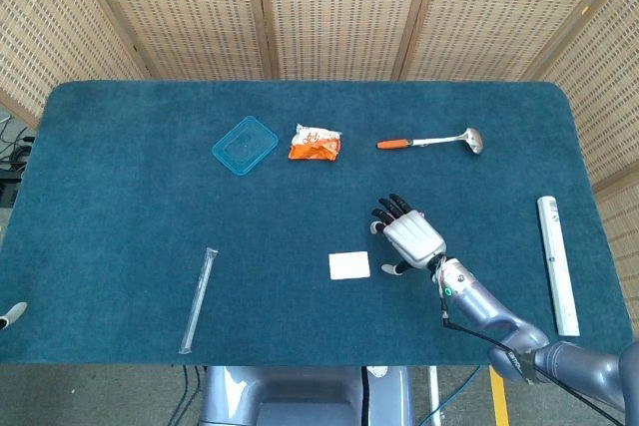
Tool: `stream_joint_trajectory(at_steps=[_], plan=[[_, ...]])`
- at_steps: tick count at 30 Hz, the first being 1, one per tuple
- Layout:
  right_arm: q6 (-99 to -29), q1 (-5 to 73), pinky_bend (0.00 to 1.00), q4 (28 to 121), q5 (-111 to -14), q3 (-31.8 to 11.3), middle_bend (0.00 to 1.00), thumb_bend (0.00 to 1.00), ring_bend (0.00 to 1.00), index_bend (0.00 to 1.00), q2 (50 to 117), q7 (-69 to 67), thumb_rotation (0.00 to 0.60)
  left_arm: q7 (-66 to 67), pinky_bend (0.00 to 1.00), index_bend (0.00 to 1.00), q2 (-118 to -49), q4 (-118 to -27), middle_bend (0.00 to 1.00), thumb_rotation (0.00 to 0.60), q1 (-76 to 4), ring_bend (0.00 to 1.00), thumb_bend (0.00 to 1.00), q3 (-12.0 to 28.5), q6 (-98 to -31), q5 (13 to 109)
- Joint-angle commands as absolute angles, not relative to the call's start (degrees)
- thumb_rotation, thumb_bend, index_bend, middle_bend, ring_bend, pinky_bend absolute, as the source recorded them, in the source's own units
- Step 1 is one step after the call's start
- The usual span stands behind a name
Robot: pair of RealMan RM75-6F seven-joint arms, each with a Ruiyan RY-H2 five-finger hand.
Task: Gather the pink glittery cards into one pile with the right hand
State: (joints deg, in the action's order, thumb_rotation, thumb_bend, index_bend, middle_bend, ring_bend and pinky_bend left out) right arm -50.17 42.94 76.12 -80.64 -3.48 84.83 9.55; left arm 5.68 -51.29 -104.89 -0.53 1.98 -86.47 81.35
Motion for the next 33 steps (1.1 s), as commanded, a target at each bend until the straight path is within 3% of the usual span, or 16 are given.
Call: stream_joint_trajectory(at_steps=[1, 33], plan=[[-50.1, 43.0, 0.0, 76.2, -80.0, -3.8, 0.17, 0.2, 0.0, 0.3, 86.0, 10.7, 0.6, 5.4, 0.0, 0.0, -51.3, -104.7, 0.0, 0.6, -0.6, 0.0, 0.05, 1.9, -86.4, 81.4], [-50.1, 44.2, 0.0, 69.4, -81.2, -3.3, 0.17, 0.19, 0.0, 0.3, 95.7, 13.7, 0.6, 1.4, 0.0, 0.0, -50.6, -102.0, 0.0, 0.6, 1.5, 0.0, 0.05, 1.3, -88.2, 81.4]])
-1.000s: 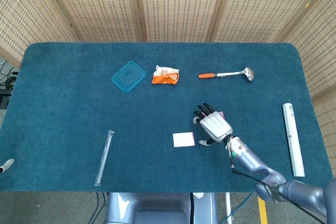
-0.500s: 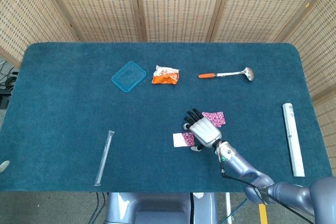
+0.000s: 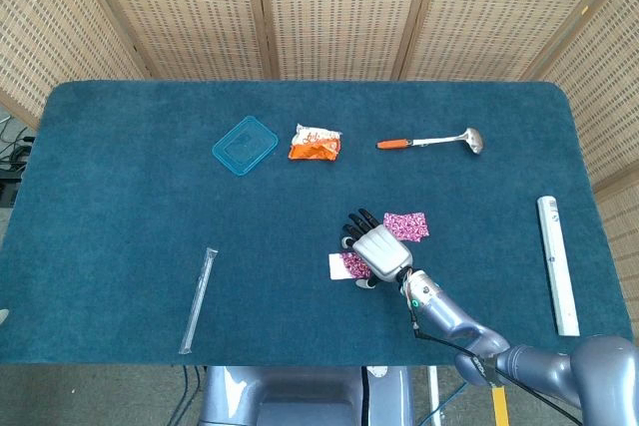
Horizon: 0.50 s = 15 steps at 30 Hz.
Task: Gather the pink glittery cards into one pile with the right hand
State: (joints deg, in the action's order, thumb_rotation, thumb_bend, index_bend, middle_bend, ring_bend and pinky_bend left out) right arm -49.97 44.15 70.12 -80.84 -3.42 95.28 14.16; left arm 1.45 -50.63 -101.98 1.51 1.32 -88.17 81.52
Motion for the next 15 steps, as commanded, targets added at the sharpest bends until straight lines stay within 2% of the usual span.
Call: stream_joint_trajectory(at_steps=[1, 15], plan=[[-50.2, 44.2, 0.0, 69.0, -81.4, -3.3, 0.17, 0.19, 0.0, 0.3, 95.9, 13.5, 0.6, 1.4, 0.0, 0.0, -50.7, -101.9, 0.0, 0.6, 1.6, 0.0, 0.05, 1.3, -88.2, 81.4], [-50.5, 44.4, 0.0, 64.9, -83.5, -2.5, 0.17, 0.19, 0.0, 0.3, 97.8, 10.8, 0.6, 1.9, 0.0, 0.0, -50.8, -102.2, 0.0, 0.6, 1.6, 0.0, 0.05, 1.5, -87.9, 80.9]])
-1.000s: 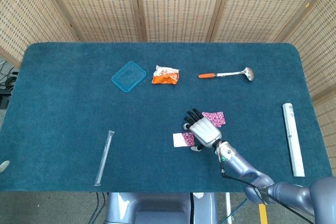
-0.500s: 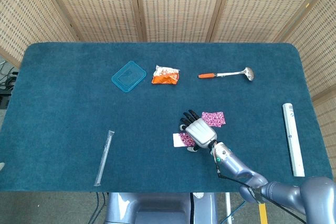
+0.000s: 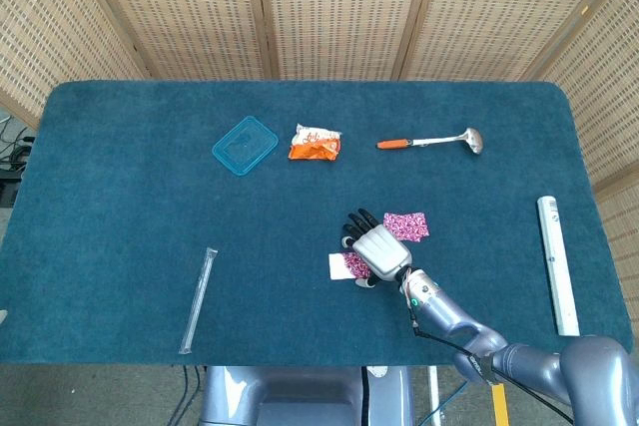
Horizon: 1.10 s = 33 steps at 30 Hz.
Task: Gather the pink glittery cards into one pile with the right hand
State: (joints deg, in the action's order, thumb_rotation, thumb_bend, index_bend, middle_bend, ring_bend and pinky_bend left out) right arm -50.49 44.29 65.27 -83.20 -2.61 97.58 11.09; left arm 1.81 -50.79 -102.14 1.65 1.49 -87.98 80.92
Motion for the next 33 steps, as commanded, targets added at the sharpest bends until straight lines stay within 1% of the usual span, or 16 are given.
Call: stream_joint_trajectory(at_steps=[1, 24, 33], plan=[[-50.5, 44.5, 0.0, 64.5, -83.6, -2.6, 0.17, 0.19, 0.0, 0.3, 97.9, 10.6, 0.6, 1.9, 0.0, 0.0, -50.8, -102.2, 0.0, 0.6, 1.7, 0.0, 0.05, 1.5, -87.9, 80.8], [-48.3, 47.2, 0.0, 61.9, -84.0, -3.9, 0.17, 0.19, 0.0, 0.31, 97.9, 10.8, 0.6, 1.5, 0.0, 0.0, -51.3, -101.5, 0.0, 0.6, 1.8, 0.0, 0.05, 1.6, -87.4, 80.0], [-48.5, 47.0, 0.0, 62.9, -83.8, -3.7, 0.17, 0.23, 0.0, 0.33, 97.5, 11.3, 0.6, 1.3, 0.0, 0.0, -51.5, -101.4, 0.0, 0.6, 1.6, 0.0, 0.05, 1.7, -87.2, 80.2]])
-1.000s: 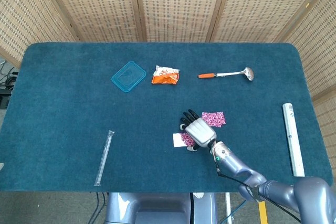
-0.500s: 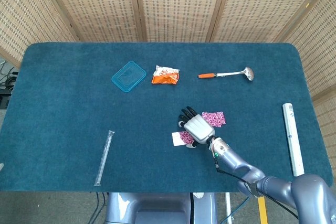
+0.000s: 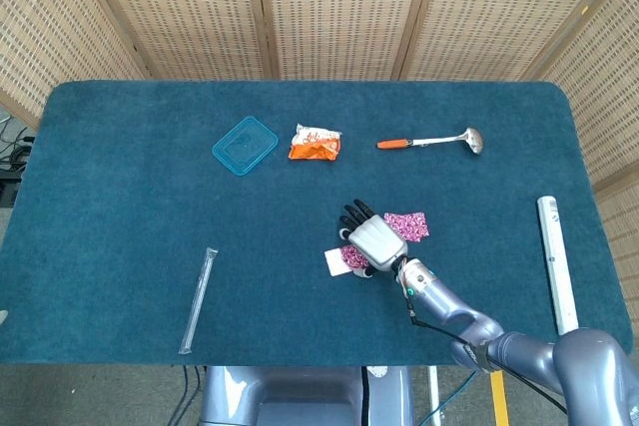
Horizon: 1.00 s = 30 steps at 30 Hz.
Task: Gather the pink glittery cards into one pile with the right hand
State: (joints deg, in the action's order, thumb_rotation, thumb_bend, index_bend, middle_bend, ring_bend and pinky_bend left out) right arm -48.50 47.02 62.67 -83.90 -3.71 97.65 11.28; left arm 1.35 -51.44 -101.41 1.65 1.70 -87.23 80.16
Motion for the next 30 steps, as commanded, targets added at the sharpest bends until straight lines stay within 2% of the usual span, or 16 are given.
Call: stream_joint_trajectory(at_steps=[1, 30], plan=[[-48.4, 46.9, 0.0, 63.3, -83.7, -3.6, 0.17, 0.23, 0.0, 0.33, 97.4, 11.4, 0.6, 1.3, 0.0, 0.0, -51.5, -101.3, 0.0, 0.6, 1.7, 0.0, 0.05, 1.6, -87.1, 80.2], [-46.6, 47.6, 0.0, 64.8, -82.3, -3.8, 0.17, 0.23, 0.0, 0.34, 96.8, 13.5, 0.6, 1.1, 0.0, 0.0, -51.6, -100.9, 0.0, 0.6, 2.1, 0.0, 0.05, 1.6, -87.3, 80.1]])
